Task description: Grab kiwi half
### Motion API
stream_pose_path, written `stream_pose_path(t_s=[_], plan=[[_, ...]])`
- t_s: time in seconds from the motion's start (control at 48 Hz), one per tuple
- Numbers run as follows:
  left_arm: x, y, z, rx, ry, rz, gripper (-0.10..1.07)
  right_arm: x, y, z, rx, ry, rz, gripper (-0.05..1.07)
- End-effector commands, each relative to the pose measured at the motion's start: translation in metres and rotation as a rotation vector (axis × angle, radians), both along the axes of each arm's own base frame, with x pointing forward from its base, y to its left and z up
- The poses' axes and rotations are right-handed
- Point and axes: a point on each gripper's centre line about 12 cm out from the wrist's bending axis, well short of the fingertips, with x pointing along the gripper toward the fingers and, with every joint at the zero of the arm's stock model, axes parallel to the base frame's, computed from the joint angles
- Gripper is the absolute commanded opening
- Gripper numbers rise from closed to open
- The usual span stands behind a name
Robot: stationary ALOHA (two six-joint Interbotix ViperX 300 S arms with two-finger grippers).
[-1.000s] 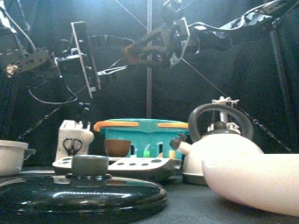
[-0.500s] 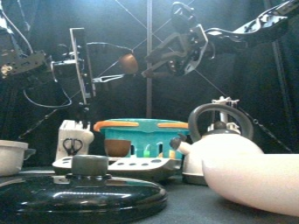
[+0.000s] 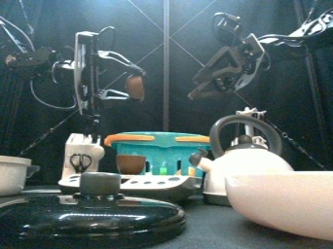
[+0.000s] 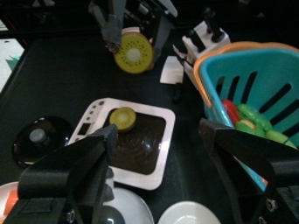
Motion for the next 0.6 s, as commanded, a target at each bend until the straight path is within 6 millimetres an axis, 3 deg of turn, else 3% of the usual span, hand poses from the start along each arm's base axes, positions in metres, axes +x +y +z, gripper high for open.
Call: stream_pose_path(t_s=[0.0,0.583], plan=[[0.0050,0.0036,0.0120,0.047,0.023,-0.008,0.68,-0.0030,0.0017,0.0065,0.011,-0.020,-0.008,1.03],[0.0040,0.0029,0.0067,0.056,0.085,-0.009,0.68,-0.0047,0.0081,0.0043,0.011,0.004,-0.009,1.03]])
